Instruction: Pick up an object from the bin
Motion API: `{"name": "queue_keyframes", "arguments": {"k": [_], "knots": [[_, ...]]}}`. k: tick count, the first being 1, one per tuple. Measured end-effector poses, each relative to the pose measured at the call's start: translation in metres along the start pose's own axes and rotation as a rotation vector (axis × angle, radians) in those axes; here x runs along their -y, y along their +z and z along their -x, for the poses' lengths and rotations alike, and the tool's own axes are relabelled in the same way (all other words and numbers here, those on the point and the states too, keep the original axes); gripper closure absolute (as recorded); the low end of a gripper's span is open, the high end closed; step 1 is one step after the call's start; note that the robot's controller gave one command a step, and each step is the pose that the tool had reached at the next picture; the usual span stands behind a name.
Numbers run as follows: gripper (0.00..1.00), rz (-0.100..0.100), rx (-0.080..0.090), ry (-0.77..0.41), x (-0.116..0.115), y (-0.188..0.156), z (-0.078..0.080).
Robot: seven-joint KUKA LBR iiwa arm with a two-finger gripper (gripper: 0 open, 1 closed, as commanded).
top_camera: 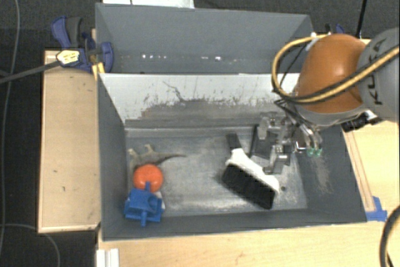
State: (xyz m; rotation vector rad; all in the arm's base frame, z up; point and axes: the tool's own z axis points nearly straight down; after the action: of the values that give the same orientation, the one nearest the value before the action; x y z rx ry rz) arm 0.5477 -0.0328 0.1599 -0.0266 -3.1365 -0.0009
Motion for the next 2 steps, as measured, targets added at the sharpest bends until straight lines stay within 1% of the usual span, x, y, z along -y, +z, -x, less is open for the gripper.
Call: {"name": "queue_keyframes", "arguments": {"k": [1,2], "knots": [[0.0,-0.001,0.008,-0.001,0.0,-0.005,0.002],[0.0,0.0,0.009,0.048,0.0,0.006,-0.002]]}}
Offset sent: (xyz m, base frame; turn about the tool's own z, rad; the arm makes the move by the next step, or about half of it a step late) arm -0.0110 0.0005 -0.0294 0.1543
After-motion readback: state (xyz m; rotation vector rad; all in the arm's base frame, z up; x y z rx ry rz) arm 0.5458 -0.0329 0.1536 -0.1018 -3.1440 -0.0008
